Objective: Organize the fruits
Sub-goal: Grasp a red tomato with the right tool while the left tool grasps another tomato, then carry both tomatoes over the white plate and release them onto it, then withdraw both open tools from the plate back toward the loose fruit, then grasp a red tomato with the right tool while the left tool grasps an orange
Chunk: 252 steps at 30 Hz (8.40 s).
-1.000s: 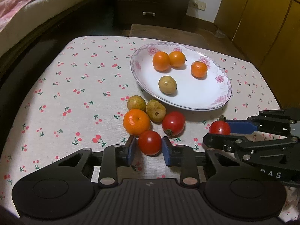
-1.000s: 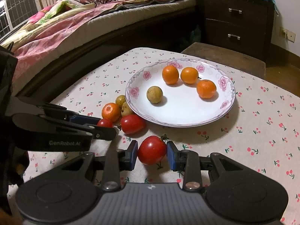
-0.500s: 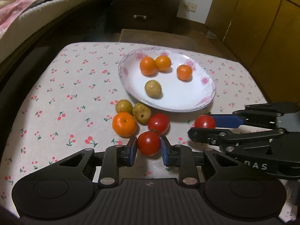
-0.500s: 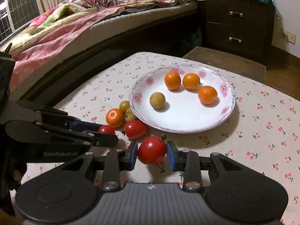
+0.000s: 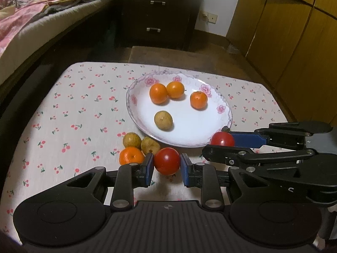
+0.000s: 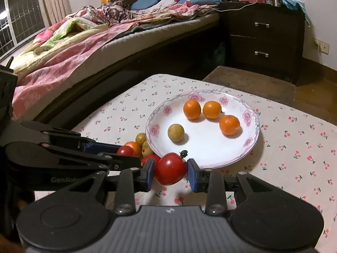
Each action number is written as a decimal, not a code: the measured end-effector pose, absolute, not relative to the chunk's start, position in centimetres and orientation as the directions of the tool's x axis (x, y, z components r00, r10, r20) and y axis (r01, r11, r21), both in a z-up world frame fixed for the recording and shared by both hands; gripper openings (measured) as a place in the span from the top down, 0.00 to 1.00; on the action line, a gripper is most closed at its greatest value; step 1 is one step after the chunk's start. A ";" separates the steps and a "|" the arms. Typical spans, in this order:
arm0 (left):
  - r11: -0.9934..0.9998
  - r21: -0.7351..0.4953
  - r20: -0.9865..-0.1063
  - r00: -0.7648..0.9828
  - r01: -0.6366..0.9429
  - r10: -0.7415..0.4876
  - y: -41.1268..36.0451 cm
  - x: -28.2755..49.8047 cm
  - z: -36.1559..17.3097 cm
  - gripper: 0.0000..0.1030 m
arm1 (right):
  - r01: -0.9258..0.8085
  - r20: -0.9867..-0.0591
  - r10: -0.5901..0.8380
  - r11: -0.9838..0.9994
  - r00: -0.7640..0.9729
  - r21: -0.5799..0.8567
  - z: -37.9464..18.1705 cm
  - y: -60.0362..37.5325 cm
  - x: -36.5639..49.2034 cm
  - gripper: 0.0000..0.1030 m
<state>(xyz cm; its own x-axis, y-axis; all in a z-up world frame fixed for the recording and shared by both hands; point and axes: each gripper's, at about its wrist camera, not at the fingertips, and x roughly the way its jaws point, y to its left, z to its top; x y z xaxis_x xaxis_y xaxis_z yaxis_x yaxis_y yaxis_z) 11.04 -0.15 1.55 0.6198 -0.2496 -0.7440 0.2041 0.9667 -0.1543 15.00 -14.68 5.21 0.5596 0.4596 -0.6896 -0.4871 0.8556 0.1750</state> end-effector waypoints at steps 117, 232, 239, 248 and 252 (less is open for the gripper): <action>0.984 0.001 -0.720 0.683 0.175 -0.121 -2.5 17.8 1.5 0.43 | -0.334 -0.701 0.319 0.935 0.638 0.121 3.6 -16.2 21.7 0.55; 0.972 0.018 -0.767 0.627 0.234 -0.137 0.5 13.3 -2.3 0.51 | -0.509 -0.750 0.465 0.837 0.470 0.200 1.8 -13.1 13.9 0.48; 0.971 0.005 -0.772 0.619 0.239 -0.148 0.7 13.1 -2.0 0.60 | -0.511 -0.751 0.465 0.836 0.468 0.199 1.7 -13.0 13.9 0.48; 0.970 0.004 -0.772 0.617 0.243 -0.151 0.6 10.3 -1.2 0.60 | -0.526 -0.757 0.456 0.832 0.468 0.177 1.8 -12.7 13.5 0.48; 0.969 -0.008 -0.786 0.597 0.246 -0.158 0.5 8.9 -1.4 0.60 | -0.525 -0.760 0.453 0.833 0.466 0.174 1.7 -12.6 13.4 0.48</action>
